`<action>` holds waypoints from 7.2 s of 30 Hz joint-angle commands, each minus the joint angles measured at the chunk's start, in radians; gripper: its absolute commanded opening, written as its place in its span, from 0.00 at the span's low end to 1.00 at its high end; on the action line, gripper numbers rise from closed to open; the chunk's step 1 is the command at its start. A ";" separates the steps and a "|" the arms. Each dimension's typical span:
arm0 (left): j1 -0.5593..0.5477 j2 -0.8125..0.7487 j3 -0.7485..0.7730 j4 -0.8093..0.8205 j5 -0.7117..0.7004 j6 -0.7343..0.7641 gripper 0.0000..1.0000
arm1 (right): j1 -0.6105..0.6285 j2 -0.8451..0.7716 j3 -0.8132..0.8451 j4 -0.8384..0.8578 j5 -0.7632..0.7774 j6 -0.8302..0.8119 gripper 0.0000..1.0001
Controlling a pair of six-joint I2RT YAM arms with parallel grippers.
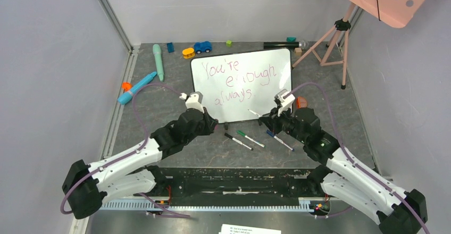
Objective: Write a sentence on the whiteboard
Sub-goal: Pick up the pen cap from the center of the board, then insert the whiteboard marker without the cap into the pen cap, then put down the whiteboard marker at the center of the board.
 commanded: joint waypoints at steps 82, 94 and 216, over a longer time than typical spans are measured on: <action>-0.001 -0.079 -0.252 0.590 -0.137 -0.789 0.02 | 0.201 0.163 -0.075 0.586 -0.106 0.164 0.00; -0.001 -0.080 -0.259 0.601 -0.128 -0.797 0.02 | 0.201 0.171 -0.074 0.586 -0.094 0.157 0.00; 0.206 -0.367 -0.241 0.271 -0.573 0.593 0.94 | -0.178 -0.145 -0.329 0.250 0.888 0.033 0.83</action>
